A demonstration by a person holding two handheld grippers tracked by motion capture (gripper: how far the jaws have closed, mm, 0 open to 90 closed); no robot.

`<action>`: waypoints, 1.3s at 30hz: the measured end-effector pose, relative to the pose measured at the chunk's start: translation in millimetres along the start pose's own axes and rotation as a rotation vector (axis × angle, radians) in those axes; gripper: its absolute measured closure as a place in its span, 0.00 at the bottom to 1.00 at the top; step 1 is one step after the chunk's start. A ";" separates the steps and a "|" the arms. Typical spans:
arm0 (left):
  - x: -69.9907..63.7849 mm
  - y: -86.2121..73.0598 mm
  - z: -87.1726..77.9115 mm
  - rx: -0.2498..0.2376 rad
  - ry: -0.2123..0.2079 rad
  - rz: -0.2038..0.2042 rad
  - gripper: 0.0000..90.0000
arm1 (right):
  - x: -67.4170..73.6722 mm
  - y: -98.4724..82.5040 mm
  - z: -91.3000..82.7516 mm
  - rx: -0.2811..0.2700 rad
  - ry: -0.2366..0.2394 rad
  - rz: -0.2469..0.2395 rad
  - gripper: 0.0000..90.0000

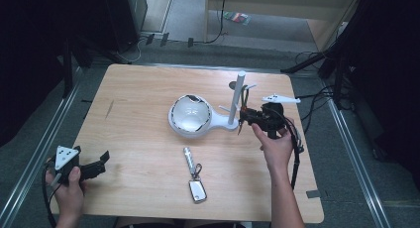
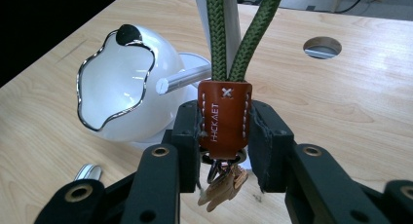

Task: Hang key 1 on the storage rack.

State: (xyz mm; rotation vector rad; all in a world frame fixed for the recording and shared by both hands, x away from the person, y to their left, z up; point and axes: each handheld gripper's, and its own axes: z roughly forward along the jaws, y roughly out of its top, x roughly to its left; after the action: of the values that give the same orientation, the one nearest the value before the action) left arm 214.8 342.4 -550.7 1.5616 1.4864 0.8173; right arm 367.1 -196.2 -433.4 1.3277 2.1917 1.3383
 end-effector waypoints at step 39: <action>0.0 2.4 4.9 0.025 -0.003 -0.003 0.00 | 33.9 -10.9 -1.5 0.162 -0.179 -0.186 0.66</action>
State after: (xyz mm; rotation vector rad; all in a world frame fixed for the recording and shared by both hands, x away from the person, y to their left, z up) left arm 220.2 341.9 -550.8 1.5780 1.5018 0.7964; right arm 341.2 -171.6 -433.6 1.2088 2.2729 0.9557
